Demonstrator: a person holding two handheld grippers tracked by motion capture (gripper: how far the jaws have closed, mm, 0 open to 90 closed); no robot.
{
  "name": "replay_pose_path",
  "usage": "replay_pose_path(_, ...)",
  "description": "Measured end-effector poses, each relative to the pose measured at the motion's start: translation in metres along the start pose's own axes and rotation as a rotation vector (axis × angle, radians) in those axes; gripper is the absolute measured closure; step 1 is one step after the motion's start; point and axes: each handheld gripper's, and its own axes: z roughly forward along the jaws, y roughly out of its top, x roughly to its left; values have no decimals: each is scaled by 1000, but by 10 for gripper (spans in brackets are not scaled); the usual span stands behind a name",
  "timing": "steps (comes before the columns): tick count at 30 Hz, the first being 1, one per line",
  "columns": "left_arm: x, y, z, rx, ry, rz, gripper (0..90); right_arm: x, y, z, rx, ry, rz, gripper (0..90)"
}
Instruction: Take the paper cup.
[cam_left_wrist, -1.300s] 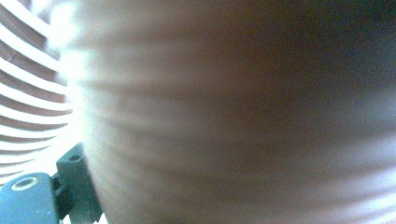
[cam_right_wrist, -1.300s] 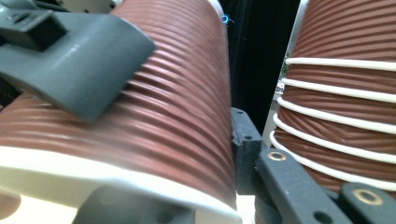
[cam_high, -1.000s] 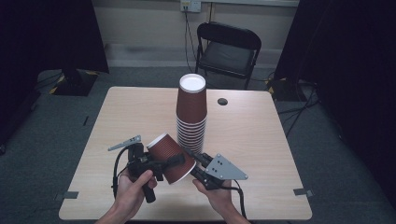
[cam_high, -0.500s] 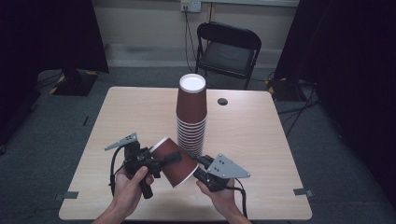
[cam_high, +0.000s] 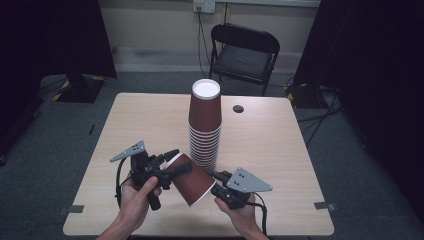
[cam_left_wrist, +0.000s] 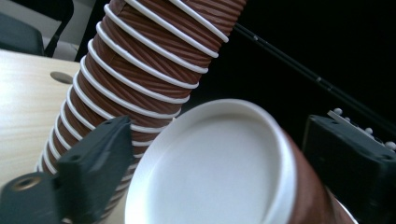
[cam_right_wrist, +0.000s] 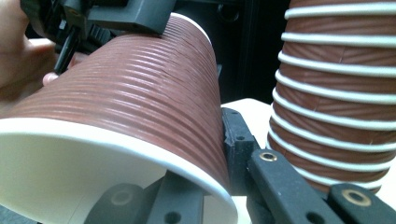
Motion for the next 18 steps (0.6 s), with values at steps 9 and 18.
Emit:
replay_pose_path(9,4,-2,1,33,58,38,86,-4,-7,-3,63,21,36,868)
replay_pose_path(18,9,-4,1,70,99,97,155,-13,-16,-7,143,54,88,868)
